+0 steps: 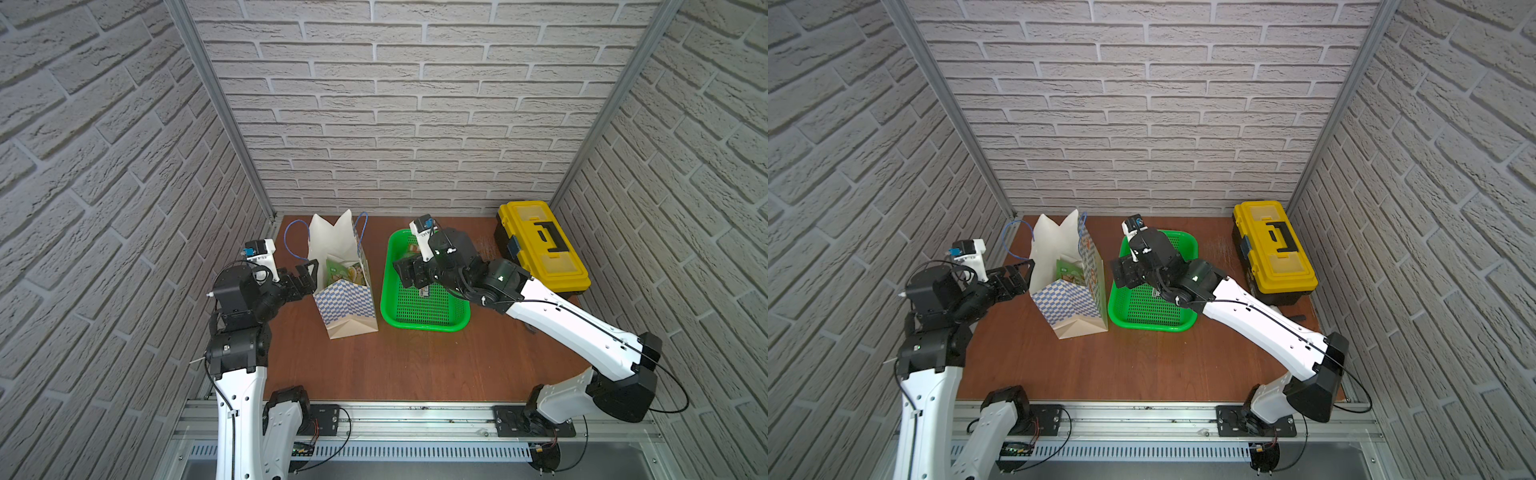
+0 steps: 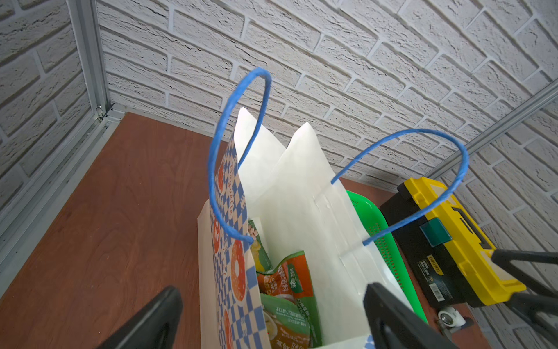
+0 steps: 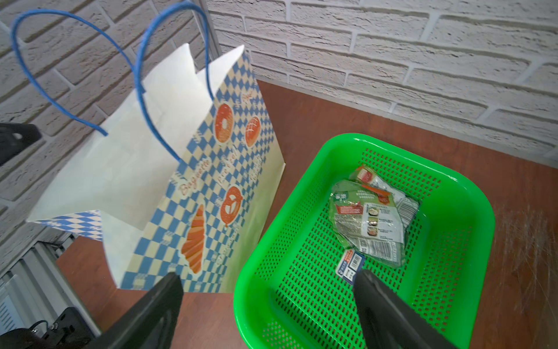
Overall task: Place the condiment packets inside the bag
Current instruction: Pick up the condiment packet from the storage box.
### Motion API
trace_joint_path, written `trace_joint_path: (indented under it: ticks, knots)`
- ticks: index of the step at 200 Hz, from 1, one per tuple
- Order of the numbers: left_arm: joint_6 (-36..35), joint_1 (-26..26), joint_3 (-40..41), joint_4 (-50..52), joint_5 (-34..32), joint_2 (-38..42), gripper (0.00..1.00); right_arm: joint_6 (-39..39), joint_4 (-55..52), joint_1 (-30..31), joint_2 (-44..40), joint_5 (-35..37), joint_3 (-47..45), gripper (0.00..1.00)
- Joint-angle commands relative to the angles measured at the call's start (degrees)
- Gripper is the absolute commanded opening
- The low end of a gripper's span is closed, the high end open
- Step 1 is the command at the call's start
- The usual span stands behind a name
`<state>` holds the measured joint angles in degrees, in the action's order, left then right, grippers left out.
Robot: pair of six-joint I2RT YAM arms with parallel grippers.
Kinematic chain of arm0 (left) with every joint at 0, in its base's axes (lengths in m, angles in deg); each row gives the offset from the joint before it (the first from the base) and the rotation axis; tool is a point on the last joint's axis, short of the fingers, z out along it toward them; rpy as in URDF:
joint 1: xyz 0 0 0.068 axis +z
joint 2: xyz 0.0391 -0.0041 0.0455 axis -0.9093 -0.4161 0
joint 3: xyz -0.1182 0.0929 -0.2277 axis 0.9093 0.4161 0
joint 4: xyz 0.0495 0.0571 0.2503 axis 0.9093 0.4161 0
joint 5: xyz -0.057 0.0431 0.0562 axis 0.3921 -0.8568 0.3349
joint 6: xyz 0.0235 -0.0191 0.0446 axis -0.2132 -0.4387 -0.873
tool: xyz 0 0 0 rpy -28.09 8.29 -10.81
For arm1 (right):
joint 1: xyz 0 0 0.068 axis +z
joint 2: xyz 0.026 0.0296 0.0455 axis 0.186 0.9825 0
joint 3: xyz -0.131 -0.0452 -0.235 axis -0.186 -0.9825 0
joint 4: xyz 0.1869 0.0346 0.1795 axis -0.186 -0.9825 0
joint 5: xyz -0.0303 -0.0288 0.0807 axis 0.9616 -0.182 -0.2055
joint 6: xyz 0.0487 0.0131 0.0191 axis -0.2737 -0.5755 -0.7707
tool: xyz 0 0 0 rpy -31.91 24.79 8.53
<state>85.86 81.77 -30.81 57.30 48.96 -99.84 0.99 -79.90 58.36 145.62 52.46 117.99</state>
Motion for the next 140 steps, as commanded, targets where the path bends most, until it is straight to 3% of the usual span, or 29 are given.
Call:
trace_joint_path:
  ticks: [1, 68, 140]
  knots:
    - [0.03, -0.94, 0.88, -4.48, 1.49, 0.99, 0.98, -2.32, 5.44, -2.51, -2.75, -3.00, -3.59, 1.00]
    - [0.08, -1.33, 0.36, -3.16, 1.78, -2.61, 0.98, -4.67, 11.10, -11.28, 1.88, -10.00, -11.49, 1.00]
    - [0.43, -0.24, 0.00, -2.52, 3.09, -5.58, 0.98, -4.70, 14.35, -18.97, 16.89, -14.70, -8.77, 1.00]
